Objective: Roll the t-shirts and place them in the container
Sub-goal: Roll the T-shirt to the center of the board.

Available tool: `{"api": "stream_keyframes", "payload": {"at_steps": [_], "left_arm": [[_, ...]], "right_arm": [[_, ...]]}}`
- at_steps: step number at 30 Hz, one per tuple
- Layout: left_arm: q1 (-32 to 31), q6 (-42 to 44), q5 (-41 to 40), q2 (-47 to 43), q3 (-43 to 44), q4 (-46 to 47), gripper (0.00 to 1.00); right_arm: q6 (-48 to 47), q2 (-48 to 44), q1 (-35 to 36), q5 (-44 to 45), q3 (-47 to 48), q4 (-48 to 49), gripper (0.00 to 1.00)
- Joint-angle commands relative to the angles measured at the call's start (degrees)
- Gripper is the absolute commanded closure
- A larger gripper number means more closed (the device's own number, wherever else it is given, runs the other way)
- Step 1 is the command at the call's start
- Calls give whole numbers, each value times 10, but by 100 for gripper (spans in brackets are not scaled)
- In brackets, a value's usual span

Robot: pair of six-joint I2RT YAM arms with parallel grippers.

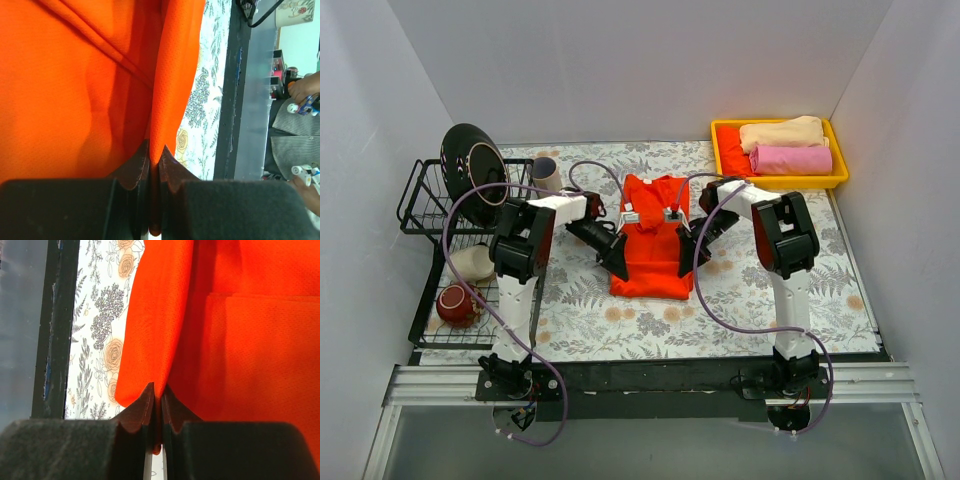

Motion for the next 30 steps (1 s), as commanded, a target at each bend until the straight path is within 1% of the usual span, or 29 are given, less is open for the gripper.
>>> {"api": "stream_keyframes", "payload": {"at_steps": [1,2,4,6,7,10,12,14,16,19,21,22,23,24,25,26,27,29,30], "left_arm": [[27,-35,1,-23,-16,33,100],[29,-71,4,-28,-34,52,100],[32,-102,0,-47,-50,107,99],[32,-147,-26,-63,-68,146,96],[32,-163,-35,-69,-72,182,90],[33,-187,-67,-90,-86,225,76],[34,-186,-79,-104,-90,237,73],[33,-193,-85,-140,-96,252,70],[31,-186,-86,-190,-111,277,67],[19,-161,-99,-235,-138,297,63],[-1,-140,-105,-277,-161,316,62],[-10,-119,-121,-292,-195,329,61],[-31,-106,-132,-327,-216,343,59],[-44,-96,-144,-345,-237,383,55],[-55,-70,-164,-363,-287,407,53],[-74,-62,-172,-400,-311,433,52],[-85,-49,-179,-413,-335,479,50],[-110,-16,-191,-435,-380,513,48],[-116,-3,-194,-445,-387,533,48]], "right_arm": [[12,25,-5,-7,29,-36,88],[13,34,-4,-9,31,-35,88],[16,43,-5,-9,41,-35,87],[18,58,-4,-3,52,-34,87],[20,63,-5,2,58,-34,87],[38,86,-4,17,87,-34,86],[48,102,-4,20,102,-34,86],[64,115,-4,27,124,-34,86],[79,129,-4,34,134,-33,85],[101,140,-5,40,151,-24,85],[110,145,-5,43,154,-19,85],[110,148,-4,44,157,-19,85],[111,151,-4,47,162,-19,85],[114,153,-4,49,166,-19,85],[117,161,-5,55,170,-20,85],[116,166,-4,56,176,-33,85],[115,169,-4,58,181,-34,85],[111,168,-4,60,175,-35,85],[106,167,-4,59,169,-35,85]]}}
